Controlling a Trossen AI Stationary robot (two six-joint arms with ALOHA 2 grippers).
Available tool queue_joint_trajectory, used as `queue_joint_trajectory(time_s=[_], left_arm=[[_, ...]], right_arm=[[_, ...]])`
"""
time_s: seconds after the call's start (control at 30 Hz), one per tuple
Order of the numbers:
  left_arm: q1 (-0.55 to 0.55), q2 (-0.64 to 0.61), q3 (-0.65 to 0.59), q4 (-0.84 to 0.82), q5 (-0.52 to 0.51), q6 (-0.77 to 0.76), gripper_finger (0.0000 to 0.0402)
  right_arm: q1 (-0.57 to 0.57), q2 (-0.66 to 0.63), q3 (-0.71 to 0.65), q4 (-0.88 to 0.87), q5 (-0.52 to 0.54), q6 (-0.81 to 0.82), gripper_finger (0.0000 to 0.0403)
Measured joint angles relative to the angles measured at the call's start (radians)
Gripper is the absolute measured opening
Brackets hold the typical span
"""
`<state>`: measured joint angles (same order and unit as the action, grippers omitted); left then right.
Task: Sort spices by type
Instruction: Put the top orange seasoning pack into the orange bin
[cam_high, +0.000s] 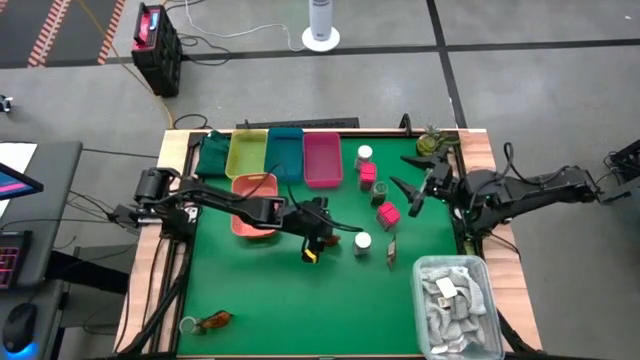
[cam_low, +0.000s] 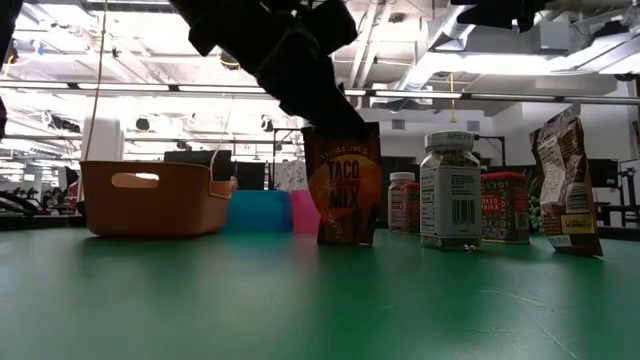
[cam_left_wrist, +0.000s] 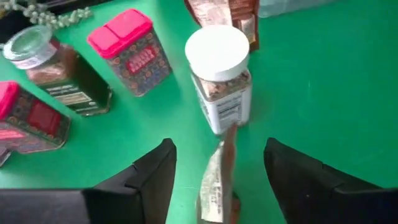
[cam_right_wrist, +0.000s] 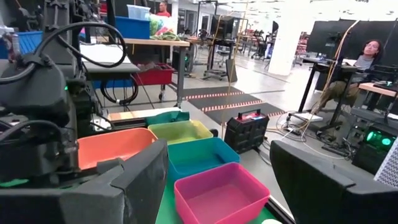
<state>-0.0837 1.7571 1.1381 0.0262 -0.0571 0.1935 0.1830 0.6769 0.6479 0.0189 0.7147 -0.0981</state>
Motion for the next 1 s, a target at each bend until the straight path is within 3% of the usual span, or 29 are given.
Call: queue_joint_trajectory(time_s=[0.17, 0.4, 0.67, 1.0], left_arm=[[0.0, 0.009, 0.0, 0.035, 0.0, 0.031, 0.0159], [0.001, 0.014, 0.0, 0.026, 0.026, 0.036, 0.0013], [0.008, -0.025, -0.001, -0.036, 0.026, 0.015, 0.0001], [0.08, -0.33, -0.001, -0.301, -0.05, 0.007, 0.0001]], right_arm=[[0.0, -0.001, 0.0, -0.001, 0.0, 0.003, 0.0305], [0.0, -0.002, 0.0, -0.003, 0.0, 0.003, 0.0305], [0.0, -0.002, 0.0, -0.003, 0.0, 0.003, 0.0305], [0.0, -0.002, 0.0, -0.013, 0.0, 0.012, 0.0305]])
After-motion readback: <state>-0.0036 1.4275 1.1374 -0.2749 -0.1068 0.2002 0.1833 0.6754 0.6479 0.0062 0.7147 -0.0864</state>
